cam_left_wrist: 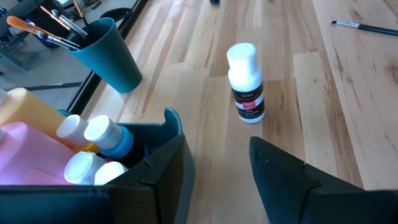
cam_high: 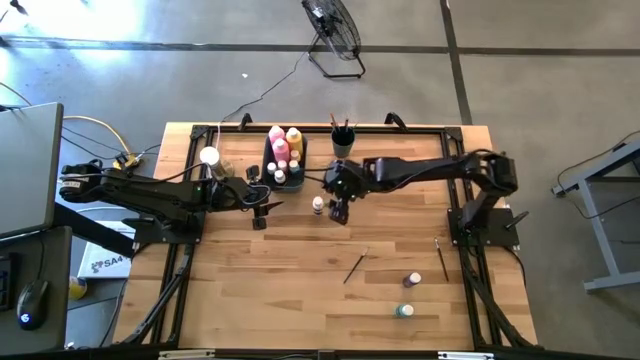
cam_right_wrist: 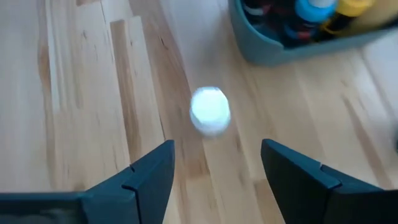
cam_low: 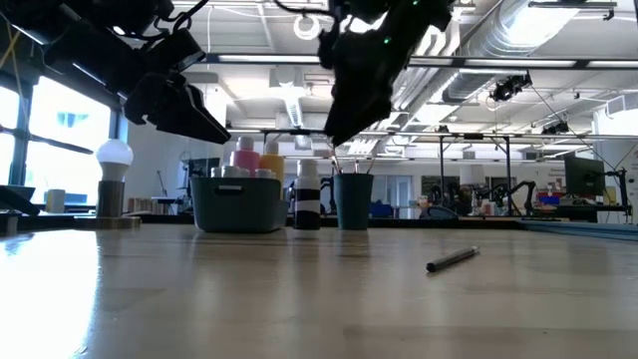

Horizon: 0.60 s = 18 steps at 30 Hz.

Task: Pick & Place Paint Supplies
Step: Put the small white paint bottle into the green bin

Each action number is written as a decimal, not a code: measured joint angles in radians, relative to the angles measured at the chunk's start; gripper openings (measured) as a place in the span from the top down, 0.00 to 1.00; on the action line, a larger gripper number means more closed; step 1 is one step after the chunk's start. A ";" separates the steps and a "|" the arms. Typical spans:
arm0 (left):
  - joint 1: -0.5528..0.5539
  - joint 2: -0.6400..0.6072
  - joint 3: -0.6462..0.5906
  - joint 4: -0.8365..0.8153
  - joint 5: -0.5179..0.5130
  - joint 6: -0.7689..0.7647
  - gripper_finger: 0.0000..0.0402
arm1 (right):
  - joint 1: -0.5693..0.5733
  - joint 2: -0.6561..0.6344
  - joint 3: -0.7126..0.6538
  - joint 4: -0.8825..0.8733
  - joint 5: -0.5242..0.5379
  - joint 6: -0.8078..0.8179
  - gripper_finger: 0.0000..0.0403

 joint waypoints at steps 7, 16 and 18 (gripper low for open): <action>0.000 0.000 0.000 0.001 0.002 0.000 0.56 | -0.005 -0.117 -0.001 -0.237 0.019 -0.044 0.43; 0.000 0.000 0.000 0.009 0.005 -0.028 0.56 | -0.068 -0.223 -0.169 -0.179 -0.001 -0.139 0.57; 0.000 0.000 0.000 0.009 0.004 -0.046 0.56 | -0.093 -0.238 -0.231 -0.136 -0.002 -0.155 0.61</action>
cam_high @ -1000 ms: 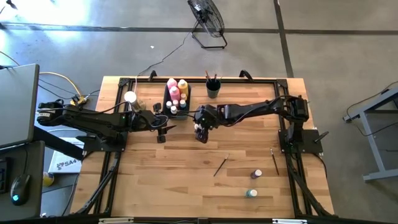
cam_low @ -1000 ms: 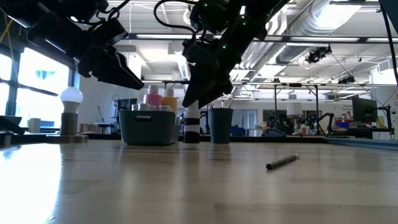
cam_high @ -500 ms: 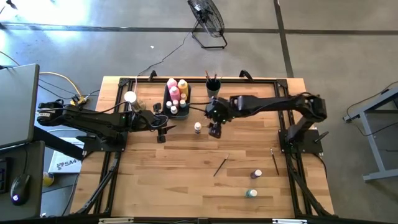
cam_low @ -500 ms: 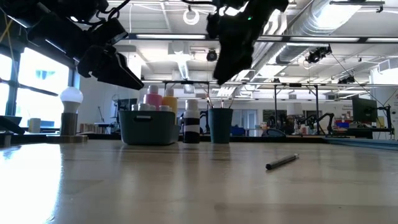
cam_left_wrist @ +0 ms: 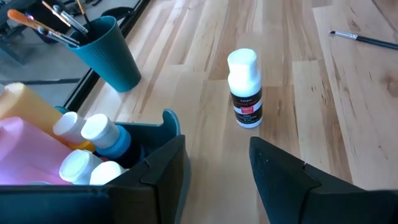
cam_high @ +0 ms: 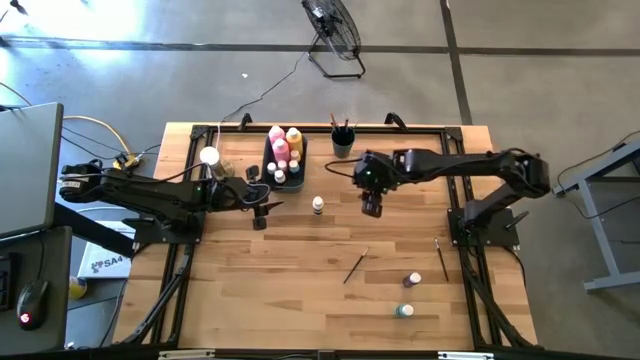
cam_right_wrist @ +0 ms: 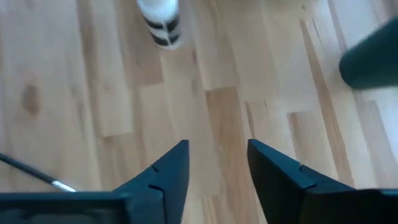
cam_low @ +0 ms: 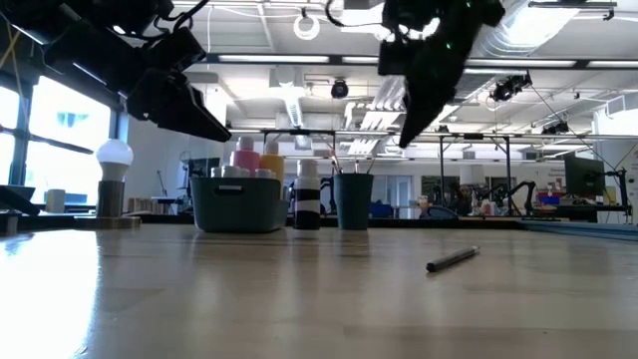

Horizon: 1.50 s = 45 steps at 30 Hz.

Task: Pick & Place Paint Supplies
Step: Put the small white paint bottle into the green bin

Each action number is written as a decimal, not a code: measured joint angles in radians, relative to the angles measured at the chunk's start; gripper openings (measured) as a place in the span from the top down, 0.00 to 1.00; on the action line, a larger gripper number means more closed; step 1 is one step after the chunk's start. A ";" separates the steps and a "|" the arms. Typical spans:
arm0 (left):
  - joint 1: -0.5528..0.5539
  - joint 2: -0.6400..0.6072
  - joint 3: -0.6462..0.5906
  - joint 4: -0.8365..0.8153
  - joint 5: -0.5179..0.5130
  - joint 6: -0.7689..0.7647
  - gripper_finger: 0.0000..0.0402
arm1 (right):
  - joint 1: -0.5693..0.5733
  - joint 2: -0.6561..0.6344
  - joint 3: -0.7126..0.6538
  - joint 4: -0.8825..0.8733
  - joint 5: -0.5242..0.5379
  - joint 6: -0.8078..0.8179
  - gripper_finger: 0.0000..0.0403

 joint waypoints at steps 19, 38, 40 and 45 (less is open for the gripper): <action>0.000 0.000 0.000 -0.003 -0.008 -0.001 0.56 | -0.145 -0.018 -0.134 0.095 -0.239 -0.216 0.99; 0.000 0.000 0.000 -0.002 -0.026 0.048 0.56 | -0.278 -0.018 -0.241 0.622 -0.484 -0.213 0.99; 0.000 0.000 0.000 -0.002 -0.026 0.048 0.56 | -0.278 -0.021 -0.261 0.670 -0.486 -0.197 1.00; 0.000 0.000 0.000 -0.002 -0.026 0.049 0.56 | -0.277 -0.081 -0.301 0.702 -0.490 -0.202 1.00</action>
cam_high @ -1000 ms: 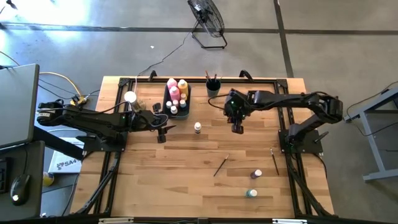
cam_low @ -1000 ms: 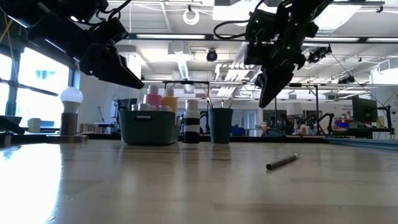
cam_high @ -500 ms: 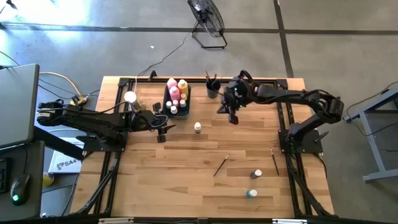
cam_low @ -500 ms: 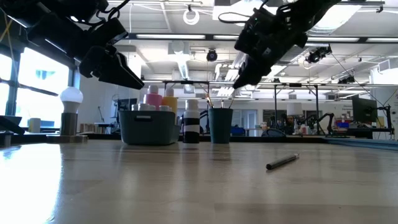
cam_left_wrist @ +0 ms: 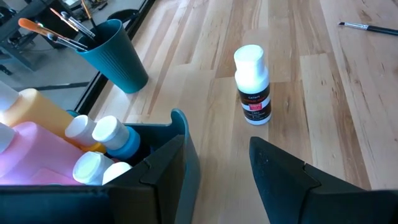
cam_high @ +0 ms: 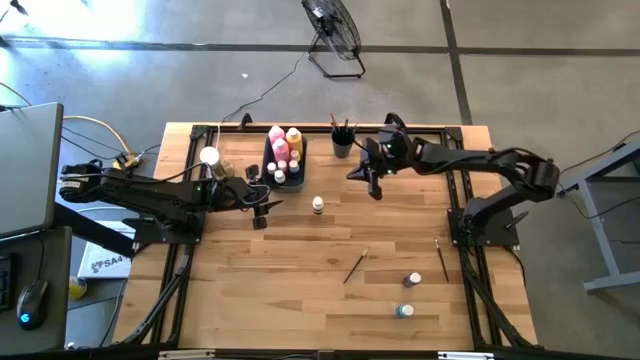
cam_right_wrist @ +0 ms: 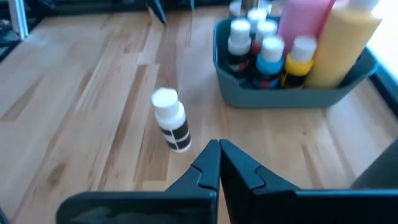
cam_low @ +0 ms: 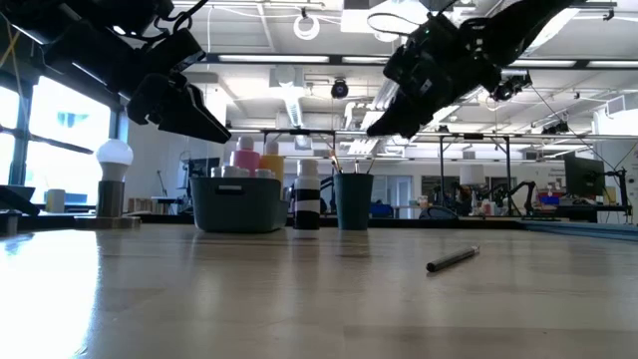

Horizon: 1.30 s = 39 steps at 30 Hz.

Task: Pick & Place Paint Supplies
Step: Put the small white paint bottle into the green bin

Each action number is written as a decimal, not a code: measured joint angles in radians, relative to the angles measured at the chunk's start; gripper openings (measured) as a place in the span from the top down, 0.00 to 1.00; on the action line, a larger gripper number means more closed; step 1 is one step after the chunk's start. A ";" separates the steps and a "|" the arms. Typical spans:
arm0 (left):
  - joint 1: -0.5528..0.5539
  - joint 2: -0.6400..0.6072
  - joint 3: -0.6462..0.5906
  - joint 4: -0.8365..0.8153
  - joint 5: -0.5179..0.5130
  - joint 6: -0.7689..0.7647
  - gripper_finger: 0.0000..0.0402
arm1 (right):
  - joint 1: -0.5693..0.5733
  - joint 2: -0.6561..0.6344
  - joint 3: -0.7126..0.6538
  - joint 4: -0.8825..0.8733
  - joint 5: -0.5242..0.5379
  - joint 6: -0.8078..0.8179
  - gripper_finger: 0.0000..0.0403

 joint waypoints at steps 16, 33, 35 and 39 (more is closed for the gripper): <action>0.000 0.000 0.000 0.005 0.000 -0.029 0.56 | -0.070 -0.556 -0.347 0.204 0.024 -0.054 1.00; 0.000 0.000 0.000 0.091 0.117 -0.149 0.56 | -0.107 -0.669 -0.388 0.227 0.026 0.025 1.00; 0.000 0.000 0.000 0.099 0.142 -0.159 0.56 | -0.107 -0.668 -0.388 0.218 0.026 0.025 1.00; 0.000 0.000 0.000 0.097 0.160 -0.158 0.56 | -0.107 -0.668 -0.388 0.213 0.026 0.025 1.00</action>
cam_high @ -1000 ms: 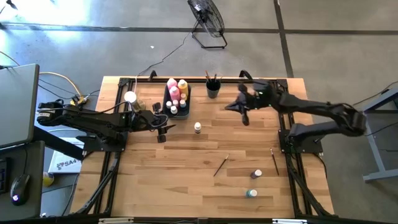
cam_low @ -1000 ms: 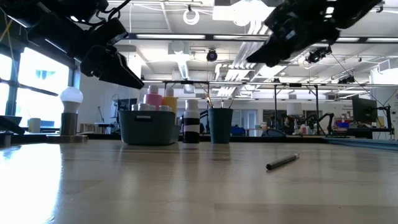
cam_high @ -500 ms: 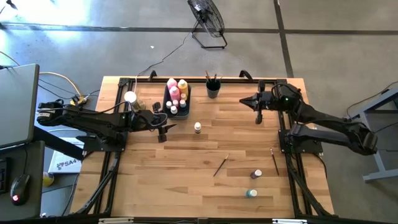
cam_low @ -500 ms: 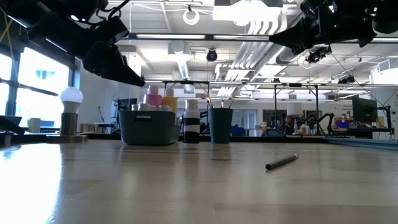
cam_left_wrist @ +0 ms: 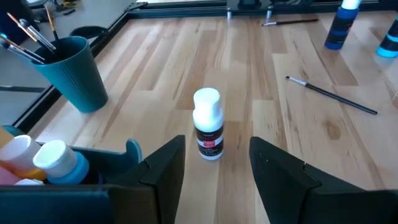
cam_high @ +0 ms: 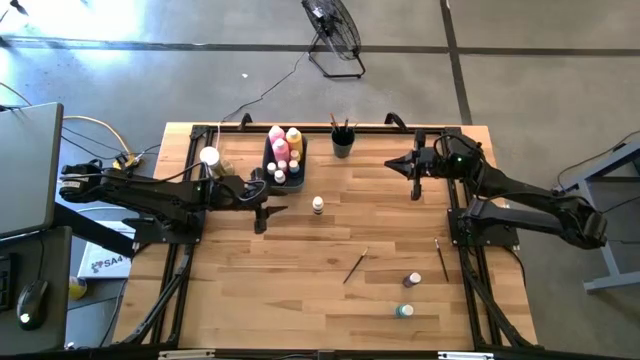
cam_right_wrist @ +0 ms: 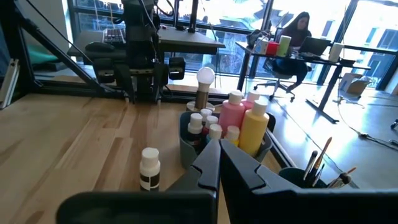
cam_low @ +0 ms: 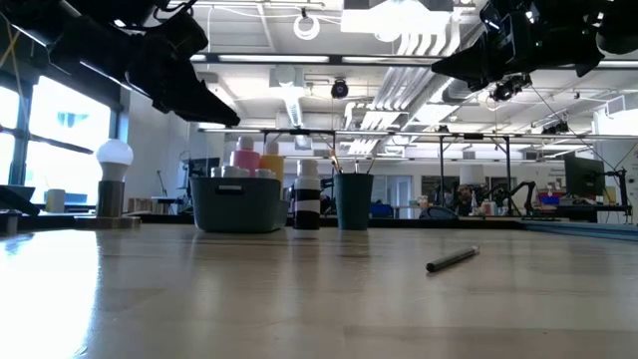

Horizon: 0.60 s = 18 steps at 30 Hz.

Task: Pick & Place Paint Supplies
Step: Put the small white paint bottle into the green bin

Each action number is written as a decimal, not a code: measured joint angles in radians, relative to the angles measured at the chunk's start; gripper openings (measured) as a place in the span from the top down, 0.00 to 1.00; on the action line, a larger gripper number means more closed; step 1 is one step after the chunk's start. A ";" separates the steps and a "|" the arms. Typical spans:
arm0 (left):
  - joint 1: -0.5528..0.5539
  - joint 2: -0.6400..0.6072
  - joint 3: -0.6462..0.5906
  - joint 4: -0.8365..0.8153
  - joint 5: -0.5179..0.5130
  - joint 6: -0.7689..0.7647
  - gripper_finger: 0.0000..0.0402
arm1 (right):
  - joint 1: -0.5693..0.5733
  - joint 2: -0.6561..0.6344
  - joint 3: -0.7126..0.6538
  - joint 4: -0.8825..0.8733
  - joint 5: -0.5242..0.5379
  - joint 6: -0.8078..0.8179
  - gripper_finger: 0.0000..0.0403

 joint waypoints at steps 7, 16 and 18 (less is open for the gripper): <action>0.000 0.000 0.000 0.001 -0.002 0.002 0.56 | 0.000 0.000 0.000 0.000 0.000 0.000 1.00; 0.000 0.000 0.000 -0.009 -0.023 0.002 0.56 | 0.000 0.000 0.000 0.001 0.000 -0.007 1.00; 0.000 0.000 0.000 -0.013 -0.023 0.002 0.56 | 0.000 0.000 0.000 0.001 0.000 -0.007 1.00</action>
